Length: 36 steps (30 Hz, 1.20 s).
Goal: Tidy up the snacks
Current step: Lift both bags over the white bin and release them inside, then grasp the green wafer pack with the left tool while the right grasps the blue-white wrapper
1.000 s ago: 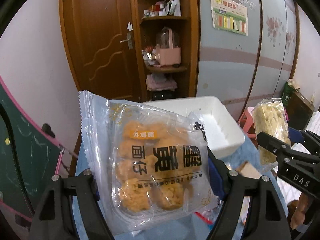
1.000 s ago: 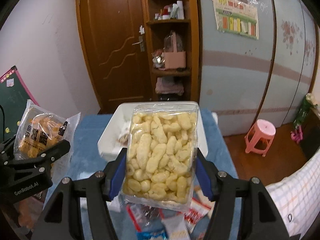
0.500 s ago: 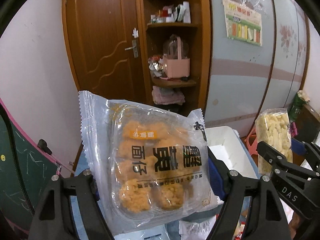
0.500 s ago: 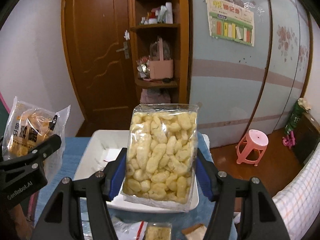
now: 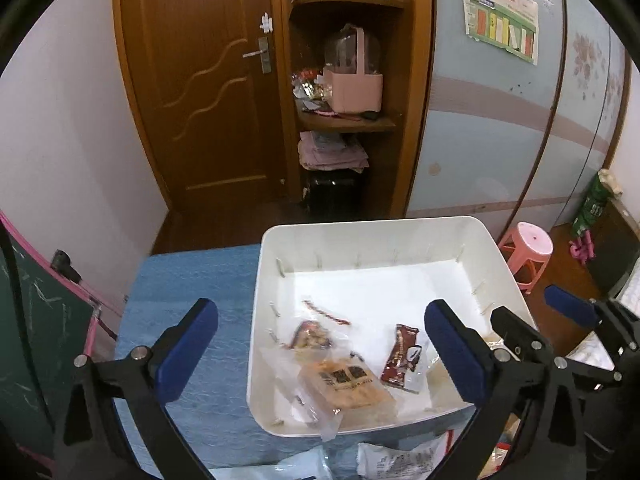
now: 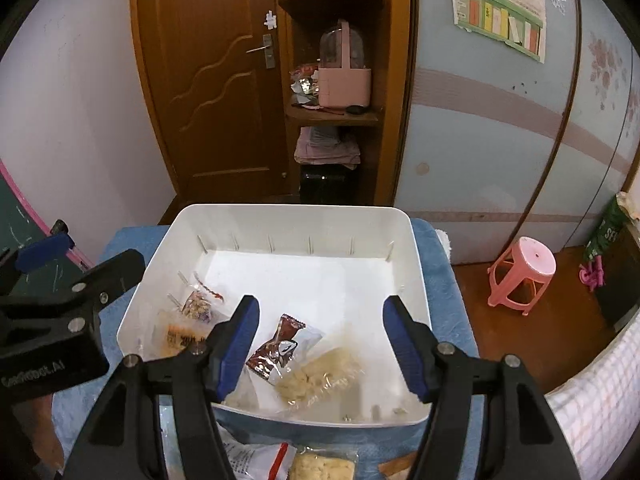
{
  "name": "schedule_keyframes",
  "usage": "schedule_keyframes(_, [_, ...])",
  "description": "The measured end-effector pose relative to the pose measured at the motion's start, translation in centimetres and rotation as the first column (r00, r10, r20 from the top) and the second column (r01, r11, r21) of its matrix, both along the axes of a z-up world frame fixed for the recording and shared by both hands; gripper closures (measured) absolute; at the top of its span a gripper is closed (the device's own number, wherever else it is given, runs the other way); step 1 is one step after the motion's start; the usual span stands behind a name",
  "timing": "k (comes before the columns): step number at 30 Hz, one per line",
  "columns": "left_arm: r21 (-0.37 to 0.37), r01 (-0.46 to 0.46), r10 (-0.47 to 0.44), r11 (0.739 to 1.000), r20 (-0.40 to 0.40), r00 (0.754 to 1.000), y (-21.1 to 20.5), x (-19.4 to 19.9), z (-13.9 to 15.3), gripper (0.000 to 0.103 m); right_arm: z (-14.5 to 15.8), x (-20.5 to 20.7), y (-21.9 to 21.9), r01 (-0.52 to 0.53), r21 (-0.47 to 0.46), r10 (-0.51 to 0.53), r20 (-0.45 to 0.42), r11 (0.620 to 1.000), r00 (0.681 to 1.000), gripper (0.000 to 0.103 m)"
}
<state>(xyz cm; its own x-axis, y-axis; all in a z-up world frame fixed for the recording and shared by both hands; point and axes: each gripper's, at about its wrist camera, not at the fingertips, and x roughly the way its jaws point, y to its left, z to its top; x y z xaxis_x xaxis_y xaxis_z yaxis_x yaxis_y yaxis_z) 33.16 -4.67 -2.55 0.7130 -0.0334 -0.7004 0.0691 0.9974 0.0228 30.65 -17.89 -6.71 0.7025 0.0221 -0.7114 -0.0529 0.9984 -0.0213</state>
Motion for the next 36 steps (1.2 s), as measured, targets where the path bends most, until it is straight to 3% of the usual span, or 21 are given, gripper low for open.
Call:
schedule_keyframes(5, [0.015, -0.003, 0.003, 1.0, 0.034, 0.999, 0.2, -2.2, 1.0, 0.0, 0.4, -1.0, 0.4, -0.014, 0.018, 0.014, -0.004, 1.0, 1.0, 0.037])
schedule_keyframes(14, [-0.029, 0.008, -0.006, 1.0, 0.082, 0.997, 0.9, -7.9, 4.2, 0.0, 1.7, -4.6, 0.5, -0.029, 0.033, 0.029, -0.003, 0.999, 1.0, 0.037])
schedule_keyframes(36, [-0.001, 0.086, -0.085, 0.996, 0.136, 0.987, 3.5, -24.6, 7.5, 0.0, 7.1, -18.6, -1.6, -0.058, 0.038, 0.056, 0.051, 0.998, 0.997, 0.037])
